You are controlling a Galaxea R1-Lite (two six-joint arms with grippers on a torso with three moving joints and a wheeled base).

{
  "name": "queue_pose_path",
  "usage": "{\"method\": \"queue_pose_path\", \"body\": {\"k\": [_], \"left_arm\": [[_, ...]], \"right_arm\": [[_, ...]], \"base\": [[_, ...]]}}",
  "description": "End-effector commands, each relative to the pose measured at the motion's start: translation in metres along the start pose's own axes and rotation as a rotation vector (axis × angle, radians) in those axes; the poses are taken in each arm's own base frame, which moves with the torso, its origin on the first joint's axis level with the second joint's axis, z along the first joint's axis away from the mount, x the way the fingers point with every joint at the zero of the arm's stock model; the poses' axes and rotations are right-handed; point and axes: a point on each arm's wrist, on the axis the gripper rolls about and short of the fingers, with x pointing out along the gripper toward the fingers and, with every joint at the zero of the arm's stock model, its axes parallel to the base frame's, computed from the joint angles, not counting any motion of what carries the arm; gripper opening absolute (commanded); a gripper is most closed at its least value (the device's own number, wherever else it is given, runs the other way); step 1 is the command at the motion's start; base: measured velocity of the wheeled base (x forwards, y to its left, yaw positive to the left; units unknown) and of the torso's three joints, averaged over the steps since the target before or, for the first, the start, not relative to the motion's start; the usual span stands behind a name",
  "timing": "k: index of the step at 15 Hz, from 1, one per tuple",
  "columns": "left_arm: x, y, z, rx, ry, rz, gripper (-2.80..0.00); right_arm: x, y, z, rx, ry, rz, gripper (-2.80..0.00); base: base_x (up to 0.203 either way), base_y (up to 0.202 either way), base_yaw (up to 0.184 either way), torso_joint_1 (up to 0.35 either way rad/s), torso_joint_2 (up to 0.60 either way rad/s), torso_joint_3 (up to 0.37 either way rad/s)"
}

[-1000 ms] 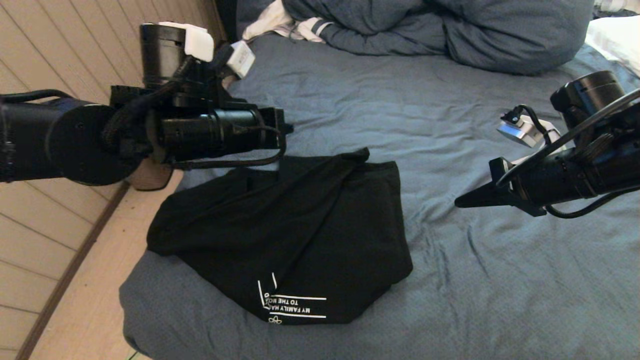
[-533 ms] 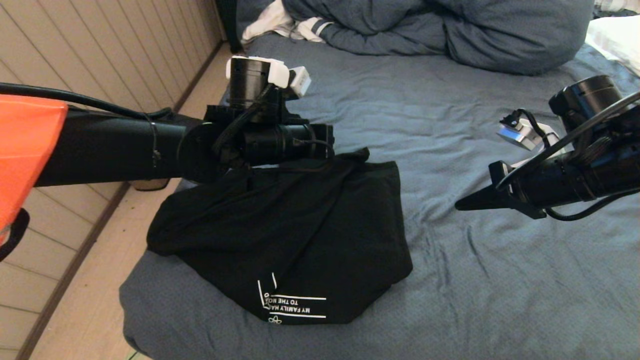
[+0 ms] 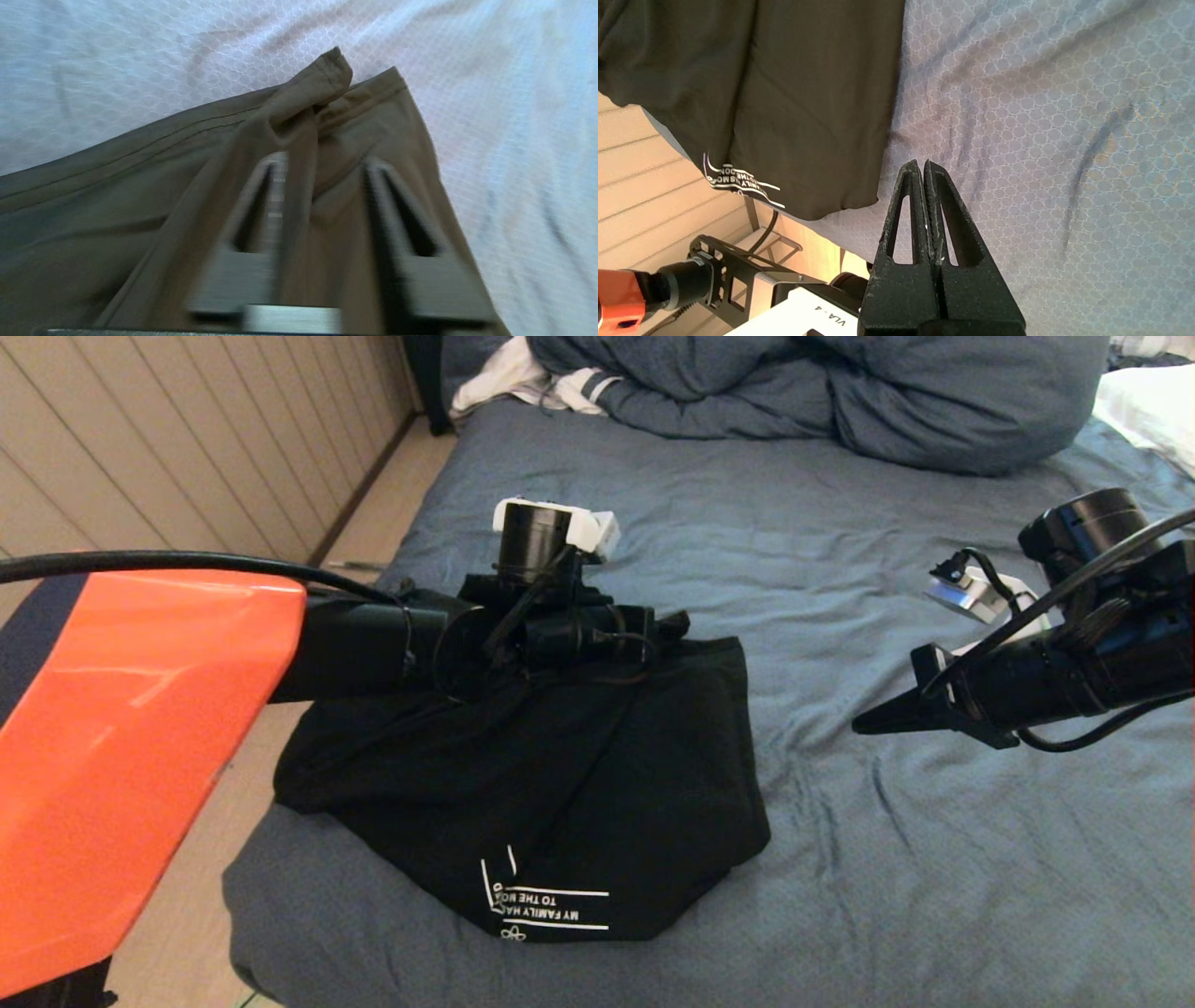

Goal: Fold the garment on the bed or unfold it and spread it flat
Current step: Unford the black T-shirt

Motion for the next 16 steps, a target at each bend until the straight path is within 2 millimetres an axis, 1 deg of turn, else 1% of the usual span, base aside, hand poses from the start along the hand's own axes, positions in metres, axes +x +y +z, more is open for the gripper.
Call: {"method": "queue_pose_path", "body": {"k": [1,4,10,11,16], "left_arm": [[0.017,0.003,-0.012,0.006,0.019,0.003,0.00],[0.027,0.005,-0.018,0.010,0.021,0.006,0.00],[0.033,0.007,-0.023,0.011,0.018,0.010,0.00],[0.033,0.008,-0.024,0.015,0.012,0.024,-2.80],[0.038,0.011,-0.030,0.057,0.003,0.065,-2.80]], "right_arm": [[0.002,-0.001,0.000,0.001,0.003,0.003,-2.80],[0.008,-0.003,0.002,-0.014,-0.025,0.011,-2.80],[0.014,-0.008,-0.002,-0.052,-0.038,0.053,-2.80],[0.015,-0.008,-0.002,-0.057,-0.045,0.058,-2.80],[0.016,-0.009,-0.004,-0.057,-0.039,0.064,-2.80]], "base": [[0.000,0.000,0.000,0.000,0.00,0.000],[0.000,0.000,0.000,0.000,0.00,0.000],[0.000,0.000,0.000,0.000,0.00,0.000],[0.000,0.000,0.000,0.000,0.00,0.000],[0.000,0.000,0.000,0.000,0.00,0.000]]}}
